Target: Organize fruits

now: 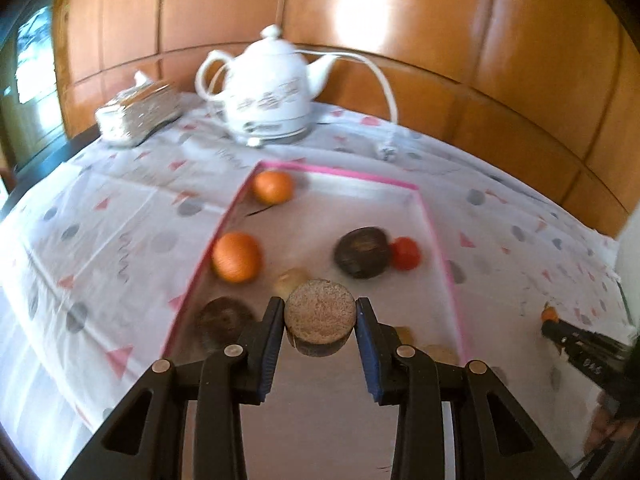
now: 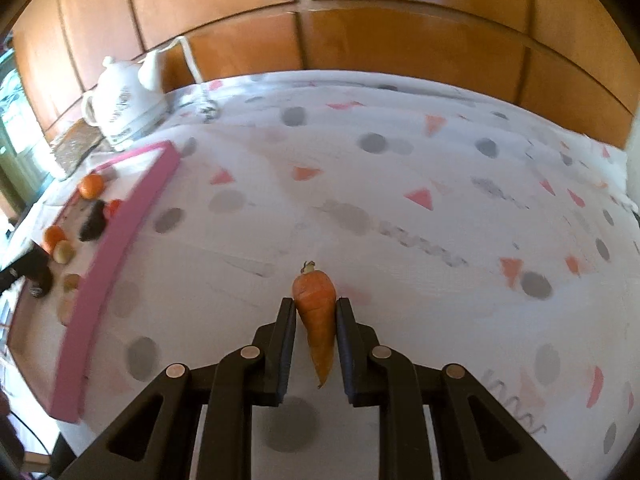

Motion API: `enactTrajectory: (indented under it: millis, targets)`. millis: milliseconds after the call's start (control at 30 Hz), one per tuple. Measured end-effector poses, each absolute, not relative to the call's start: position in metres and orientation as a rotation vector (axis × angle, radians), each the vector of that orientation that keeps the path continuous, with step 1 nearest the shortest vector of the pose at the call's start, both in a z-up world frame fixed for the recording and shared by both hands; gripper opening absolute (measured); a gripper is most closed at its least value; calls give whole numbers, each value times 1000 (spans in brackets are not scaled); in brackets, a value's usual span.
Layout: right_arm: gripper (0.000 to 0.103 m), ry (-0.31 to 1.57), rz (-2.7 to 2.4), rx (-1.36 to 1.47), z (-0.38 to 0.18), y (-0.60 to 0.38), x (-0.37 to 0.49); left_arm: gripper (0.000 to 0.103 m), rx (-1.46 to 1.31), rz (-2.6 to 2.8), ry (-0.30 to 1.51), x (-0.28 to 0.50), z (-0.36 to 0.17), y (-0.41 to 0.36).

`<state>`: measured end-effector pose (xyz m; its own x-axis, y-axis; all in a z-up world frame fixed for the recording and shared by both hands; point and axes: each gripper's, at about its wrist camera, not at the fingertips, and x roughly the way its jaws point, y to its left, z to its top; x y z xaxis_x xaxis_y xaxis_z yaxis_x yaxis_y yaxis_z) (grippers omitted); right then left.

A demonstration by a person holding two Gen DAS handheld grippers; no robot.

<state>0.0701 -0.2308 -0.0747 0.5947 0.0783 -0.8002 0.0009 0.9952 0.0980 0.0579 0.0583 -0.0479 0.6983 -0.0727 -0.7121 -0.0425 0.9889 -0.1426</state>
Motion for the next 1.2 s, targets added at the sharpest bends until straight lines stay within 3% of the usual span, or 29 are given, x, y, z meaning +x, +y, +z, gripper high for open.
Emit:
enactTrajectory:
  millis: [167,300,567,633,800,1200]
  targets:
    - [20,901,177,46,-51,-185,82,47,-178,8,774,50,-47,71]
    - [20,871,298,2,-33,-142,92,49,-194,16,760,46,-41,77]
    - [20,896,454,-52,-29,-69,114,62,-205,53,733,34,-33,89]
    - [25,911,474,-59,-31,-57,118,65,-209,62,729,31,-32,92]
    - [28,913,480,-53,-34,-45,114,70,-214,80,725,28,-30,96]
    - [32,837,330,-37,-27,-63,77,100,-204,112,693,16,-21,95]
